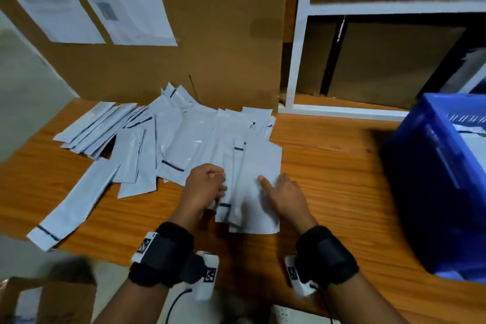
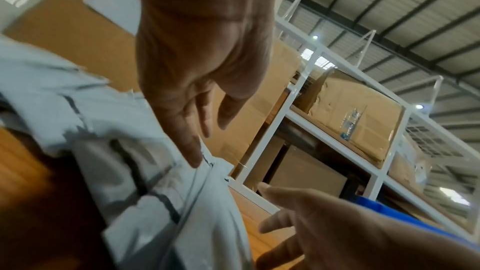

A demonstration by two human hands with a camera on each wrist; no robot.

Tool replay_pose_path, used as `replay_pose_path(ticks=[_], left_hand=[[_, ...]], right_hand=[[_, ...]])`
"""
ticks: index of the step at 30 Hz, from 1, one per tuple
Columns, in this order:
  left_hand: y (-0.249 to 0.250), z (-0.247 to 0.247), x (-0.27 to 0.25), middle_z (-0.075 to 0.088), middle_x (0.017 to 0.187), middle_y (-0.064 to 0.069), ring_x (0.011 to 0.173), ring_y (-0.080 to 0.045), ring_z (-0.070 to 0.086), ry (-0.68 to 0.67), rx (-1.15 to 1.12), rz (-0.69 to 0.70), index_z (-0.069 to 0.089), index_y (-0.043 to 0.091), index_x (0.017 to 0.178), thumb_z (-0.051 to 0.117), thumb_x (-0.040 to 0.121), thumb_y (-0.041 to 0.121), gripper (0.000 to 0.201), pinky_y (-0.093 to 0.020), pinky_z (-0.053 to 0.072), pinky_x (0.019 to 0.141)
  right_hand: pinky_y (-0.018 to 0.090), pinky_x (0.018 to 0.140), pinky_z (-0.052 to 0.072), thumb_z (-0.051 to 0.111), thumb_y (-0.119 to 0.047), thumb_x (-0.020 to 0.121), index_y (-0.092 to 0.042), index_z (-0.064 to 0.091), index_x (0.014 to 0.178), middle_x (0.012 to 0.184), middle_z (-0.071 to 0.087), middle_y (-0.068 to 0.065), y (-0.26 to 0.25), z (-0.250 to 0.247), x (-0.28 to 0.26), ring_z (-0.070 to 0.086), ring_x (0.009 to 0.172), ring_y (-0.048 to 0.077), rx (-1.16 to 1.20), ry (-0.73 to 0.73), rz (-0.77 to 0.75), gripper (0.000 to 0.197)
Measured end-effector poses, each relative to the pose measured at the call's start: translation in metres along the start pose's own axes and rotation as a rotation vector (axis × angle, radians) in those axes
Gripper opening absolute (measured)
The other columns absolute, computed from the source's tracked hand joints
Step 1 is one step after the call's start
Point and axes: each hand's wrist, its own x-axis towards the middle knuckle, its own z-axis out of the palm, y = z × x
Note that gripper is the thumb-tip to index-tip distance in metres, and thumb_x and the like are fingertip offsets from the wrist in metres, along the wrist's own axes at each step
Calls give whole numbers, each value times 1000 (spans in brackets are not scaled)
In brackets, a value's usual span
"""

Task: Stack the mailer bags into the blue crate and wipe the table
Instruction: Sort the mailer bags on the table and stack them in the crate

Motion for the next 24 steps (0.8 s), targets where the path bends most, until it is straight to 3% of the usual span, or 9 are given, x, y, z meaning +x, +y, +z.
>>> replay_pose_path(ticks=[3,6,9,11,13,16,20,22,24], left_hand=[[2,9,21,68,85,-21,67,-28,68,-57,-15,-88,65,1,96,60,88,-4,11,-28,56,58],[1,15,35,65,69,-17,52,-21,60,-84,-4,-116,64,4,78,57,85,-12,19,-20,47,46],[-5,18,40,53,48,-4,39,-14,50,-201,-20,-111,54,4,56,49,87,-18,39,-17,40,39],[-7,21,43,55,51,-7,43,-18,51,-229,-48,-144,57,-3,62,50,91,-12,31,-18,42,39],[-7,24,47,65,65,-15,46,-22,59,-197,-30,-177,65,-4,77,59,93,8,22,-21,45,43],[-6,25,52,68,74,-20,50,-23,67,-233,137,-72,67,-7,86,68,90,30,37,-20,45,45],[-5,25,59,62,58,-14,46,-19,66,-273,327,94,56,3,70,76,84,25,33,-17,40,39],[-4,24,59,65,62,-11,54,-21,66,-258,350,177,57,6,69,75,85,28,32,-24,49,51],[1,19,56,60,61,-6,60,-22,62,-217,348,294,56,9,67,71,88,32,34,-31,49,61]], right_hand=[[43,95,42,45,-82,78,-3,35,141,139,45,23,-3,12,12,46,125,39,-16,-29,133,101],[43,99,43,47,-86,72,0,38,139,140,45,21,-10,21,19,44,126,39,-47,5,216,109],[41,98,47,63,-71,76,-4,41,136,136,47,19,-18,23,18,51,119,37,-61,59,280,93],[40,96,48,73,-58,76,-6,40,136,135,49,17,-22,19,17,54,118,35,-44,70,311,86],[35,91,49,80,-45,75,-6,41,132,132,56,14,-21,14,15,56,118,32,8,93,319,79],[34,84,50,82,-30,75,-10,45,123,120,62,8,-13,6,10,60,110,29,142,168,318,64],[36,80,53,77,-18,77,-14,52,112,111,66,4,-1,2,1,62,97,22,317,294,345,43],[33,75,52,74,-17,79,-17,53,109,110,66,3,5,-2,-4,62,95,20,376,372,359,37],[33,76,53,70,-14,80,-19,51,110,107,66,0,7,-4,-10,62,94,19,412,437,365,36]])
